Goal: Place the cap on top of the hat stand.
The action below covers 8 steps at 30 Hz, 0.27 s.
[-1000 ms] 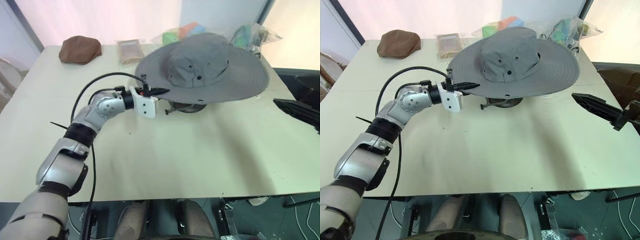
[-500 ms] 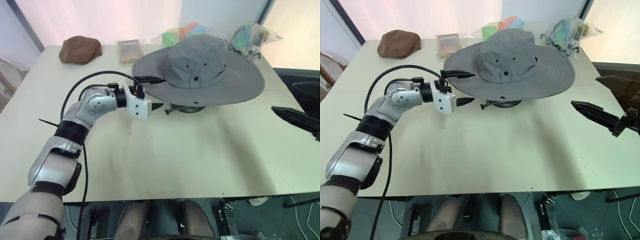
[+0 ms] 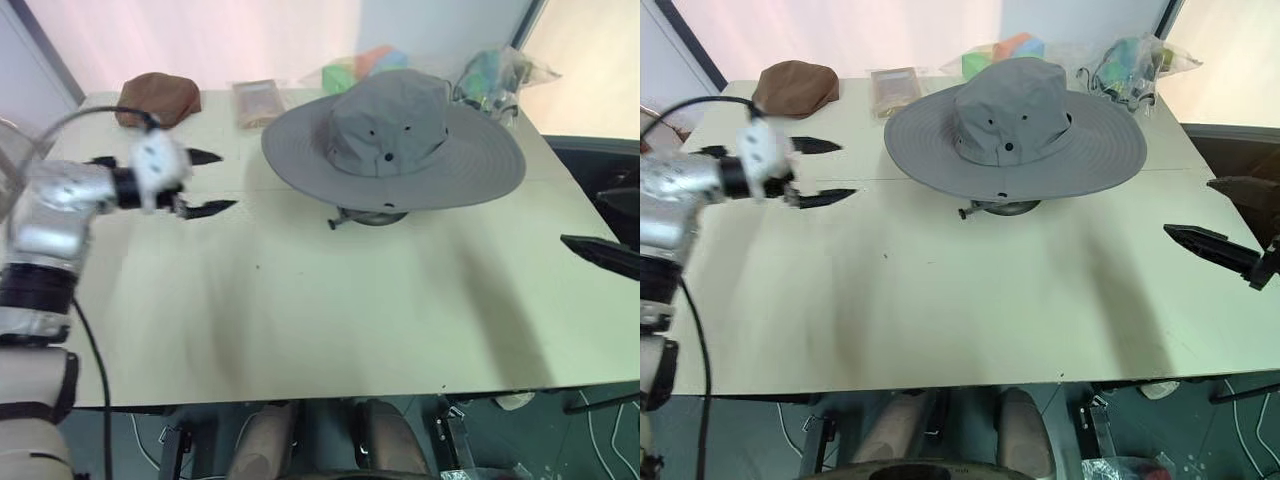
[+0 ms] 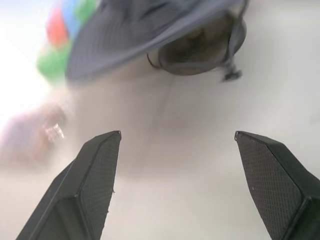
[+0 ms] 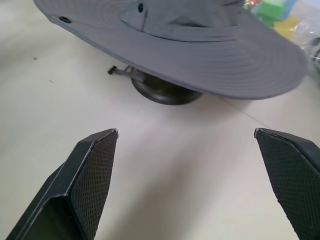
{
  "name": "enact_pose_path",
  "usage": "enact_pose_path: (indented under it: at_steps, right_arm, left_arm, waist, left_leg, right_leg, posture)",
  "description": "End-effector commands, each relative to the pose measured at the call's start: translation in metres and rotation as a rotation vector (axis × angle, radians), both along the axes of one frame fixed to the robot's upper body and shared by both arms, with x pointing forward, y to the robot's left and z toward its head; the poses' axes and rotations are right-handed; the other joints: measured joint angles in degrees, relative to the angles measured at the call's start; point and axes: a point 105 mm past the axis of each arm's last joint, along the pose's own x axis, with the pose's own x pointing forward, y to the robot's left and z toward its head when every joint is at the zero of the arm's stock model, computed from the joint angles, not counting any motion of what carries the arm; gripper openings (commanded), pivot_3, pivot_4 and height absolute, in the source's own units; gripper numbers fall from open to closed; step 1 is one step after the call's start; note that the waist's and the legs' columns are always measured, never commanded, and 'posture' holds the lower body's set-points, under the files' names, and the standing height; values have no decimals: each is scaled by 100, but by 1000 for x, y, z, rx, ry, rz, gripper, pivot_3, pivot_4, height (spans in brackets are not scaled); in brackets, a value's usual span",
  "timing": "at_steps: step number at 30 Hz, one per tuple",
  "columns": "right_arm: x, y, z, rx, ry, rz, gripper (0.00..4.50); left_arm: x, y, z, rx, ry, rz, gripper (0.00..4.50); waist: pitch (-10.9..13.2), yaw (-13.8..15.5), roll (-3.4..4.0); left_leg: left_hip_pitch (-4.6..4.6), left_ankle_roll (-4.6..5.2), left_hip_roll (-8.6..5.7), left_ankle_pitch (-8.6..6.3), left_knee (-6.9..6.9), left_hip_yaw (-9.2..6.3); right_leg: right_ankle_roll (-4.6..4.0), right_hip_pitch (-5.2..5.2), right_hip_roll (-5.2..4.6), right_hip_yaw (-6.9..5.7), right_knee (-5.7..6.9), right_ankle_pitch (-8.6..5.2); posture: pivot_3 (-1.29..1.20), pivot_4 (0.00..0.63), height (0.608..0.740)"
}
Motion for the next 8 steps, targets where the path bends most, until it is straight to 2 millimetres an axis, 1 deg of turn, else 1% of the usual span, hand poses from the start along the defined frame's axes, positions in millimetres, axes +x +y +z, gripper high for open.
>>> enact_pose_path:
  at_steps: [1, 3, 5, 6, 8]
  right_arm:
    - [7, -4, 16, -18, -45, 16, 4500]
    - [13, -6, 24, 3, -57, 25, 4500]
    - [19, -7, 28, 17, -63, 31, 4500]
    - [21, -8, 29, 19, -63, 33, 4500]
    - [25, -7, 29, 17, -61, 41, 4500]
  left_arm:
    - [-13, 13, 48, -142, 18, -24, 3821]
    - [-19, 16, 66, -178, 24, -42, 3821]
    - [-21, 19, 79, -187, 10, -42, 3821]
    - [-22, 19, 83, -186, 6, -43, 3821]
    - [-23, 18, 83, -157, 8, -42, 3821]
  waist:
    - [0, -15, 0]
    - [0, -38, 0]
    - [0, -48, 1]
    - [0, -53, 1]
    - [0, -55, 1]
  left_leg:
    - [2, 0, 0, 0, 0, 0]
    - [9, 0, 0, 0, -3, 0]
    - [12, -1, -1, 0, -7, 1]
    - [13, -1, 0, 0, -8, 1]
    - [13, -2, 1, 0, -12, 1]
  right_leg:
    - [0, 3, 0, -1, -1, 0]
    - [0, 9, -7, 0, -3, 0]
    - [-1, 9, -11, 0, -2, -1]
    - [-2, 9, -12, 2, -2, -1]
    - [-3, 6, -14, 6, -3, -2]
  posture:
    - [0, 150, 735]
    - [0, 150, 735]
    - [0, 150, 735]
    - [0, 150, 735]
    - [0, 150, 735]
